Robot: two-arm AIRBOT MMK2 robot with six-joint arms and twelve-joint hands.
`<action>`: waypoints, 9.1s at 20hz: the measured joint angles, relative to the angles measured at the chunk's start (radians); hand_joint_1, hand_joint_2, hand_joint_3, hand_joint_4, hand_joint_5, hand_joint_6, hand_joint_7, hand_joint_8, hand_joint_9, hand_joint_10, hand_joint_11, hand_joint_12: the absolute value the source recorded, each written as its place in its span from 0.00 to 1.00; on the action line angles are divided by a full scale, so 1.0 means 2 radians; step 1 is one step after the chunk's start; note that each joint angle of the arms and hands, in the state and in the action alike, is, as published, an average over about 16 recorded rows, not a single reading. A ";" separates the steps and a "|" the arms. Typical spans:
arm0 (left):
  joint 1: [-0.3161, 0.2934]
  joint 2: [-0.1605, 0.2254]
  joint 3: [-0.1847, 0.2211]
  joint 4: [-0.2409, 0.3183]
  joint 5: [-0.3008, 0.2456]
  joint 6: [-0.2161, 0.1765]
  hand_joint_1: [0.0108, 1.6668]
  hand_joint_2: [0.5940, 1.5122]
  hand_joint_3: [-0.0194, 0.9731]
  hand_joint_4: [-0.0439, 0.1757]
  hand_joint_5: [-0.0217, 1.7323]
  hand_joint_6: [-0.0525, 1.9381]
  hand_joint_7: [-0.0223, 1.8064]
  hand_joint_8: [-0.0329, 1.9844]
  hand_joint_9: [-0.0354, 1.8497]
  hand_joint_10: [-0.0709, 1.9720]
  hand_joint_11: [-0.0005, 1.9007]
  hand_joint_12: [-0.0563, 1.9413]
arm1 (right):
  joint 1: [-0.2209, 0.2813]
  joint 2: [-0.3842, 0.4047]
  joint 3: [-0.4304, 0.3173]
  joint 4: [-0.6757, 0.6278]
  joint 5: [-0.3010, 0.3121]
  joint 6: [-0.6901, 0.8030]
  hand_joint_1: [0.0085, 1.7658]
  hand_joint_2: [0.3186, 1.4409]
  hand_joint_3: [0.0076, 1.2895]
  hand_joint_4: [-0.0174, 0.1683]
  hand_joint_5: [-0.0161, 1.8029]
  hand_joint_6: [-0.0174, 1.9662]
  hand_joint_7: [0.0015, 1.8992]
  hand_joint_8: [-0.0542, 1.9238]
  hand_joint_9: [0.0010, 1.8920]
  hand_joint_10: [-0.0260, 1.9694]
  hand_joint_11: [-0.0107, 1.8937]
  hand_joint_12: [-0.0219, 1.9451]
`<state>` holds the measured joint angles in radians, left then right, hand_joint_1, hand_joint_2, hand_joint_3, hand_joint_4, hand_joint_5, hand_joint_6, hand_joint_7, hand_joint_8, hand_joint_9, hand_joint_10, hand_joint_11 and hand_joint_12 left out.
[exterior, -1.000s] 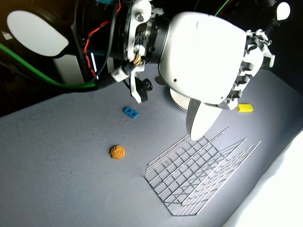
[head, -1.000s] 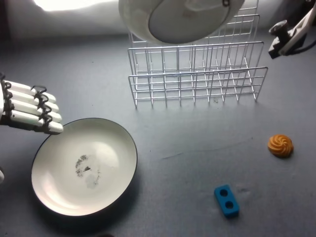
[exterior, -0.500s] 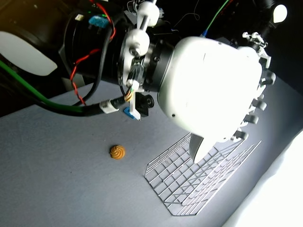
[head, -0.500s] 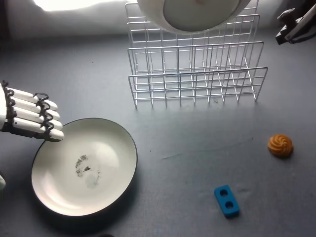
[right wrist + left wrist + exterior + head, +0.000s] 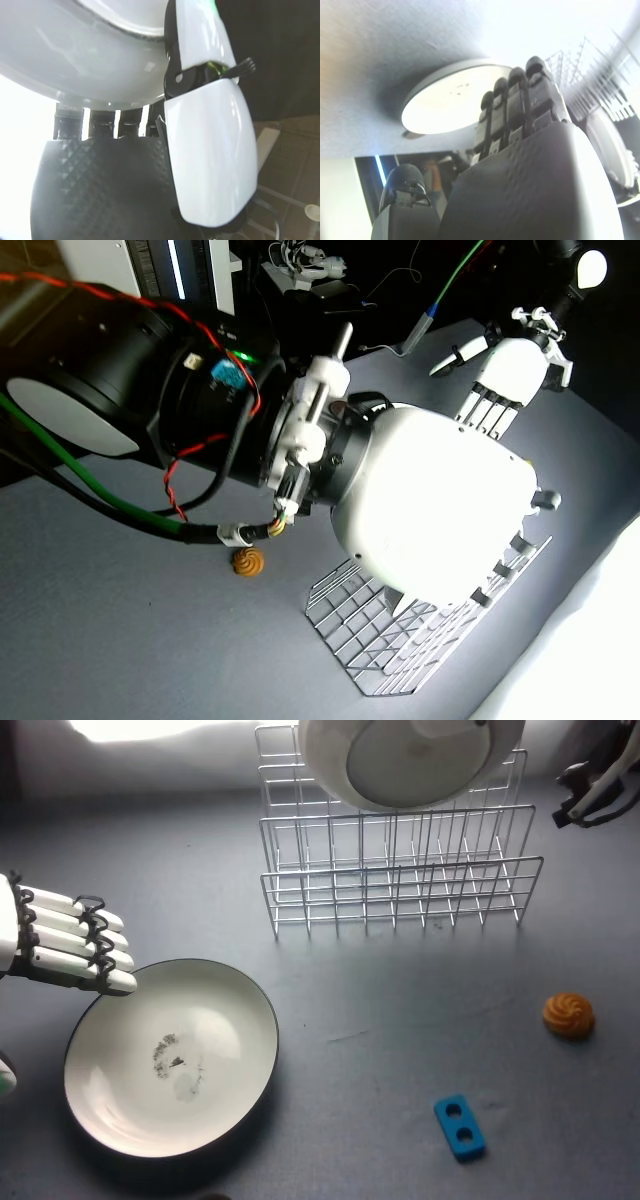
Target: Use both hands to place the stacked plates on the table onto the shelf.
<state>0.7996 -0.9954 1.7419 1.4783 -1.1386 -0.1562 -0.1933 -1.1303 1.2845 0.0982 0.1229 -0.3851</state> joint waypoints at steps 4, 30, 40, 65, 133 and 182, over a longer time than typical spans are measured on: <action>-0.006 0.000 0.001 0.004 0.000 -0.001 0.00 0.51 0.03 0.19 0.06 0.04 0.06 0.02 0.05 0.04 0.01 0.05 | -0.011 -0.009 0.020 -0.041 0.006 0.036 0.78 0.56 0.00 0.05 0.56 0.44 0.59 0.36 0.56 0.52 0.50 0.63; -0.001 0.000 -0.004 0.015 0.013 -0.001 0.00 0.50 0.03 0.20 0.04 0.04 0.03 0.02 0.03 0.04 0.01 0.02 | -0.076 -0.078 0.119 -0.125 0.027 0.154 0.76 0.59 0.00 0.05 0.52 0.47 0.56 0.42 0.55 0.48 0.47 0.67; 0.003 0.000 -0.004 0.015 0.016 0.001 0.00 0.51 0.03 0.20 0.04 0.04 0.03 0.02 0.03 0.04 0.01 0.02 | -0.092 -0.085 0.131 -0.118 0.044 0.157 0.70 0.62 0.00 0.06 0.52 0.33 0.57 0.22 0.57 0.19 0.47 0.68; 0.016 -0.002 -0.004 0.013 0.026 0.005 0.01 0.49 0.03 0.20 0.03 0.04 0.02 0.01 0.03 0.04 0.01 0.02 | -0.065 -0.069 0.120 -0.152 0.071 0.125 0.61 0.60 0.00 0.07 0.47 0.03 0.49 0.04 0.52 0.02 0.29 0.64; 0.089 -0.009 -0.012 -0.007 0.064 -0.005 0.00 0.51 0.03 0.18 0.04 0.02 0.00 0.01 0.03 0.05 0.01 0.02 | -0.162 -0.136 -0.097 -0.139 0.075 -0.358 0.55 0.58 0.00 0.10 0.02 0.02 0.03 0.04 0.06 0.02 0.01 0.32; -0.028 -0.003 0.001 0.014 0.065 -0.027 0.00 0.49 0.03 0.22 0.05 0.04 0.03 0.02 0.03 0.04 0.01 0.02 | -0.183 -0.238 0.000 -0.124 0.144 -0.383 0.75 0.56 0.00 0.04 0.49 0.38 0.54 0.34 0.57 0.47 0.48 0.57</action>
<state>0.7442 -1.0013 1.7446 1.5065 -1.0082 -0.2096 -0.5598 -1.6069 1.2841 -0.1504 0.4100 -1.1507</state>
